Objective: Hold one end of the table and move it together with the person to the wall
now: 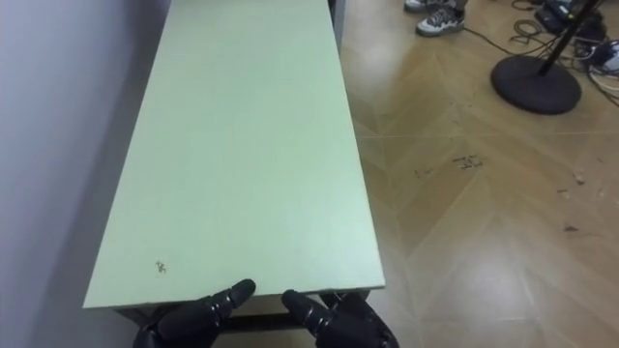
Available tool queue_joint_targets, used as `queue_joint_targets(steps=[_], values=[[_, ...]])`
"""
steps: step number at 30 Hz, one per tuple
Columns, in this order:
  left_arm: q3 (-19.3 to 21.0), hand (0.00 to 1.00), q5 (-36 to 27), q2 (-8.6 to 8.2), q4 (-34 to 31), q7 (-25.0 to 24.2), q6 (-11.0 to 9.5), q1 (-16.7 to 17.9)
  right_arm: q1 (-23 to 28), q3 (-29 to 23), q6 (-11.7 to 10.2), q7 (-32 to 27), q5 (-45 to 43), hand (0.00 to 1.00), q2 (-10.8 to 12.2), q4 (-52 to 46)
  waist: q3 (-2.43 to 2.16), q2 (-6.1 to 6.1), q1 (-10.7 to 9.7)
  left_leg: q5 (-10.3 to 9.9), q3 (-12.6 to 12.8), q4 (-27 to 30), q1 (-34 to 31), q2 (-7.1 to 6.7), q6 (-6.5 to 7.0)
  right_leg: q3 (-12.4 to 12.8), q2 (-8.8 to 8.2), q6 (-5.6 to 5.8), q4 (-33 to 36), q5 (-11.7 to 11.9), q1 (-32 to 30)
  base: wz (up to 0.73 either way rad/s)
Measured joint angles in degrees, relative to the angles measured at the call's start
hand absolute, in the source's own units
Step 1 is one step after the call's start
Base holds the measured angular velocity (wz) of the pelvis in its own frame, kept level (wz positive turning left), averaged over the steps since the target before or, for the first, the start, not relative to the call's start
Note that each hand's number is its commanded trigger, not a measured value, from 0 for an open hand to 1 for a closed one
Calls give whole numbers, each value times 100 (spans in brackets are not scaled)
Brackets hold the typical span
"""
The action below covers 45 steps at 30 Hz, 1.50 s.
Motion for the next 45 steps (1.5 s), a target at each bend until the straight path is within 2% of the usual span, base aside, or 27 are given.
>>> queue_joint_targets(steps=[5,6,9,13,16,20,26,30,32,35,36,38,40,42,45], values=[[-7,0,888,117,1,-186,55,-13,-4,-9,20,360,-222,0,-43,123,-16,-22,-16,0,3,-7,31,0,0,14,2,0,-3,0,30,1],[-6,0,1169,186,2,-246,59,-16,-32,-26,19,406,-374,0,-47,216,-19,-28,-19,0,-2,-3,40,0,0,23,2,0,-7,0,45,0],[-34,0,1711,270,51,-366,61,-73,-166,-18,5,397,-766,0,-41,447,-25,-36,-28,0,-1,-6,58,0,0,33,3,0,-9,0,58,0],[-336,0,2244,443,138,-515,59,-232,-455,156,-13,385,-1150,0,-94,899,-25,-35,-15,0,17,-16,81,0,0,100,8,0,-3,-1,57,-5],[-478,0,2703,453,175,-683,56,-260,-442,289,-36,382,-1419,0,-178,912,-25,-39,-9,0,23,-16,81,1,-1,87,10,1,-5,-1,54,-1],[-472,0,3435,475,514,-770,50,-389,-529,350,-77,344,-1749,0,-206,1204,-31,-57,-23,0,22,-13,87,3,-1,3,6,1,-3,-1,63,0],[-450,0,4577,525,710,-531,46,-346,-681,294,-87,104,-2301,0,-211,1678,-44,-98,-22,1,21,-15,100,3,-1,-11,6,1,-6,-1,88,0],[-328,0,4596,485,1403,-68,-38,-465,-786,298,-97,-159,-2325,0,-207,2239,-45,-116,-26,-1,-7,-27,142,3,-3,-99,7,2,-37,-2,155,4],[-267,0,4508,468,1818,156,-148,-509,-774,296,-116,-322,-2307,0,-205,2421,-45,-134,-17,0,-6,-36,140,1,-5,-134,9,1,-87,-1,173,0],[156,0,4454,205,2335,539,-484,-444,-812,79,-248,-592,-2247,0,-120,2989,-46,-150,71,9,9,-78,164,-2,-18,-116,18,1,-99,-1,165,-5],[223,0,4386,162,2461,626,-528,-457,-830,22,-277,-642,-2228,0,-97,3122,-50,-158,77,14,8,-103,193,-6,-26,-105,21,1,-99,-1,180,-3],[628,0,4364,9,3056,948,-715,-462,-833,-365,-382,-828,-2188,0,45,3584,-44,-168,112,7,-10,-154,337,-6,-48,-89,43,1,-153,-1,330,2],[1009,0,4366,-69,3536,1233,-828,-462,-885,-465,-462,-985,-2204,0,86,4073,-51,-180,154,-9,-27,-179,422,-2,-72,-39,65,1,-202,-1,428,0],[1379,0,4389,-136,3848,1569,-842,-446,-885,-559,-477,-1102,-2242,0,76,4418,-54,-191,171,-14,-36,-214,473,1,-80,44,80,1,-202,-1,458,0],[1802,0,4507,-137,4334,1920,-862,-378,-870,-592,-518,-1242,-2353,0,96,4975,-48,-200,248,-19,-37,-236,488,6,-89,39,88,1,-203,-1,458,0]])
